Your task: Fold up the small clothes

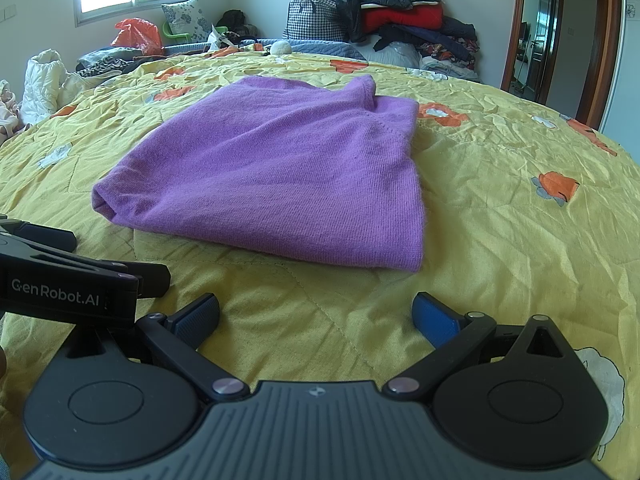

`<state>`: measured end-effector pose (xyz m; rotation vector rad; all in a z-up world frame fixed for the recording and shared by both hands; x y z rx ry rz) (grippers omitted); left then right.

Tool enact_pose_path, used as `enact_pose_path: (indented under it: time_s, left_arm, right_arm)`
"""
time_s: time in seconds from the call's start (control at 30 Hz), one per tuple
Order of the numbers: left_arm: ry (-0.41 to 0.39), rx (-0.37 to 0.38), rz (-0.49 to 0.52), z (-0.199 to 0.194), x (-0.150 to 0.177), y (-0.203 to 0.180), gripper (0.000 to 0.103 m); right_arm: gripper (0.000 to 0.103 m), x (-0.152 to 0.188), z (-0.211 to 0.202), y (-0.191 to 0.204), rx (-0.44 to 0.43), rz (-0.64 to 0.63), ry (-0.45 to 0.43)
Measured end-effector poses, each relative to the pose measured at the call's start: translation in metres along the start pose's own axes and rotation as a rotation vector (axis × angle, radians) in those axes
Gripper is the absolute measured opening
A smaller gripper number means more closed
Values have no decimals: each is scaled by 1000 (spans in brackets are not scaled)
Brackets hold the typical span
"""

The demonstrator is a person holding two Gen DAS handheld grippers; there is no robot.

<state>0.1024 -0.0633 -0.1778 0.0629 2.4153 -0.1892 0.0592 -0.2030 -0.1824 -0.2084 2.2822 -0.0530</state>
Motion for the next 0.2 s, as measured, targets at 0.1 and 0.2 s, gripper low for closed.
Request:
enact_pose_path:
  time_s: [0.1, 0.2]
  left_arm:
    - [-4, 3, 1, 1, 1, 0, 103]
    - [2, 5, 6, 2, 0, 1, 103]
  right_arm:
    - [103, 0, 0, 0, 0, 0, 0]
    - [103, 0, 0, 0, 0, 0, 0]
Point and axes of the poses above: each gripper's, at about its wrist camera, not at the fingertips, and z roughly the way its jaws point, y to its left, x to its underside, the point moved 9 cm from there along z, roughly the way its jaws point, and after that the axes turned 8 degrees about -z, right-handed, at the moved point
